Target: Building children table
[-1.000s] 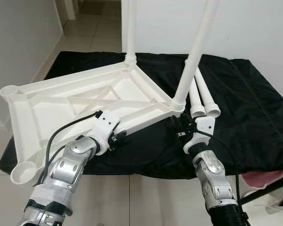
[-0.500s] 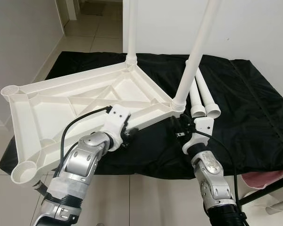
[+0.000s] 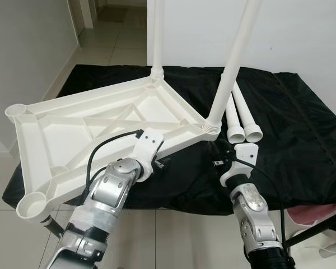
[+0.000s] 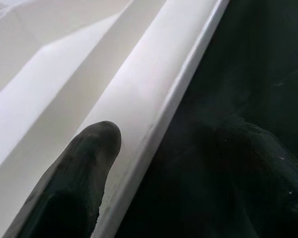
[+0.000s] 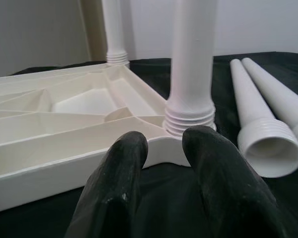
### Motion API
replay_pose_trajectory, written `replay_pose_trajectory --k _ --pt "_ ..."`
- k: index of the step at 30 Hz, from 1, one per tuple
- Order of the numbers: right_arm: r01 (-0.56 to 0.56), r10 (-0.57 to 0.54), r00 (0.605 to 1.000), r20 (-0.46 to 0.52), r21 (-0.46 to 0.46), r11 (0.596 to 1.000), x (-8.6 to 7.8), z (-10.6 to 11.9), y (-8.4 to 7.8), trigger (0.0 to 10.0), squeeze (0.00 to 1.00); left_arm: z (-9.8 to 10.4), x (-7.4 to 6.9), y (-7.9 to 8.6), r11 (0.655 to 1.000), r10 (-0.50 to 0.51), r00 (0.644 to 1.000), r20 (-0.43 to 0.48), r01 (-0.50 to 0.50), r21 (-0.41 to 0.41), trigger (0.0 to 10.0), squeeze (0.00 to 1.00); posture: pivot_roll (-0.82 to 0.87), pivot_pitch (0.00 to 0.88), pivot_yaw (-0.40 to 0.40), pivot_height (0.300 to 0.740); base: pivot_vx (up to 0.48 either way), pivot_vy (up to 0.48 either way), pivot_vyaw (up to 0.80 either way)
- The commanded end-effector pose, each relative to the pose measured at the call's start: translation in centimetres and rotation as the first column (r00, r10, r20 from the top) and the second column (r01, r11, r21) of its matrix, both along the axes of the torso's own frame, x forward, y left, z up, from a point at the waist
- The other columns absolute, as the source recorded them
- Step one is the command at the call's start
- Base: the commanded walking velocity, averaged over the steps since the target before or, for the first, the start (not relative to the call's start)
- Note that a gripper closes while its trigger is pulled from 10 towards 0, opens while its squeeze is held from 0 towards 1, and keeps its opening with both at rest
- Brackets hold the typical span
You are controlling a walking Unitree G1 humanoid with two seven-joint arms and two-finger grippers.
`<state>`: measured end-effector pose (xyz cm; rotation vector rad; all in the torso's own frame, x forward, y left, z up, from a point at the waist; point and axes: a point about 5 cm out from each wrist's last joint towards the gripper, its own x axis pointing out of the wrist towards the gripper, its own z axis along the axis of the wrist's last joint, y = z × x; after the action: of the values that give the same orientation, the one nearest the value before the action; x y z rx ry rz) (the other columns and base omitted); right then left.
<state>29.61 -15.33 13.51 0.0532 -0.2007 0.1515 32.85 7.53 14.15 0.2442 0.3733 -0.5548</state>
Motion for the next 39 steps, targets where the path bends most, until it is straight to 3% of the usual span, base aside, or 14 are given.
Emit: replay_pose_trajectory --k 1,6,11,22,23,25,26,27,28,39 --pt "0.017 -0.017 1.0 -0.004 0.0 1.0 -0.1 -0.3 -0.3 10.0 0.0 -0.2 0.4 0.5 0.991 0.123 0.992 0.027 -0.124 0.04 10.0 0.0 -0.02 0.003 0.0 0.74 0.0 0.0 0.0" --pt "0.018 -0.018 1.0 -0.007 -0.001 1.0 -0.2 -0.4 -0.2 10.0 0.0 -0.3 0.4 0.3 0.99 0.138 0.99 0.024 -0.138 0.023 10.0 0.0 -0.02 0.002 0.003 0.74 0.0 0.0 0.0" --pt "0.016 -0.016 1.0 -0.008 0.001 1.0 -0.1 -0.5 0.0 10.0 0.0 -1.0 0.9 1.5 0.968 0.247 0.969 -0.021 -0.245 0.06 10.0 0.0 -0.02 0.003 0.004 0.74 0.0 0.0 0.0" --pt "0.017 -0.017 1.0 -0.005 0.0 1.0 0.0 -0.4 0.1 10.0 0.0 -1.5 1.1 1.9 0.945 0.319 0.947 -0.046 -0.314 0.092 10.0 0.0 -0.01 0.003 0.006 0.74 0.0 0.0 0.0" --pt "0.018 -0.018 1.0 -0.004 0.002 1.0 0.0 -0.4 0.2 10.0 0.0 -1.6 1.0 2.0 0.941 0.33 0.943 -0.05 -0.325 0.09 4.7 0.0 -0.02 0.005 0.01 0.74 0.0 0.0 0.0" --pt "0.019 -0.019 1.0 -0.004 0.003 1.0 -0.1 -0.4 0.2 10.0 0.0 -1.6 1.0 2.1 0.937 0.345 0.937 -0.051 -0.34 0.084 4.5 0.0 -0.02 0.005 0.011 0.74 0.0 0.0 0.0" --pt "0.02 -0.02 1.0 -0.003 0.004 1.0 -0.1 -0.4 0.2 10.0 0.0 -1.6 1.0 2.2 0.935 0.352 0.935 -0.052 -0.348 0.073 1.5 0.0 -0.02 0.006 0.011 0.74 0.0 0.0 0.0" --pt "0.02 -0.02 1.0 -0.003 0.004 1.0 -0.1 -0.4 0.2 10.0 0.0 -1.6 1.0 2.2 0.935 0.352 0.935 -0.052 -0.348 0.073 1.5 0.0 -0.02 0.006 0.011 0.74 0.0 0.0 0.0" --pt "0.022 -0.022 1.0 -0.003 0.005 1.0 -0.1 -0.4 0.2 10.0 0.0 -1.5 1.0 2.3 0.934 0.355 0.934 -0.05 -0.351 0.071 0.0 0.0 -0.02 0.006 0.012 0.74 0.0 0.0 0.0" --pt "0.032 -0.032 0.999 -0.002 0.008 0.999 -0.1 -0.5 0.2 10.0 0.0 -1.2 1.2 1.8 0.946 0.317 0.948 -0.027 -0.314 0.085 0.0 0.0 -0.01 0.009 0.021 0.74 0.0 0.0 0.0"
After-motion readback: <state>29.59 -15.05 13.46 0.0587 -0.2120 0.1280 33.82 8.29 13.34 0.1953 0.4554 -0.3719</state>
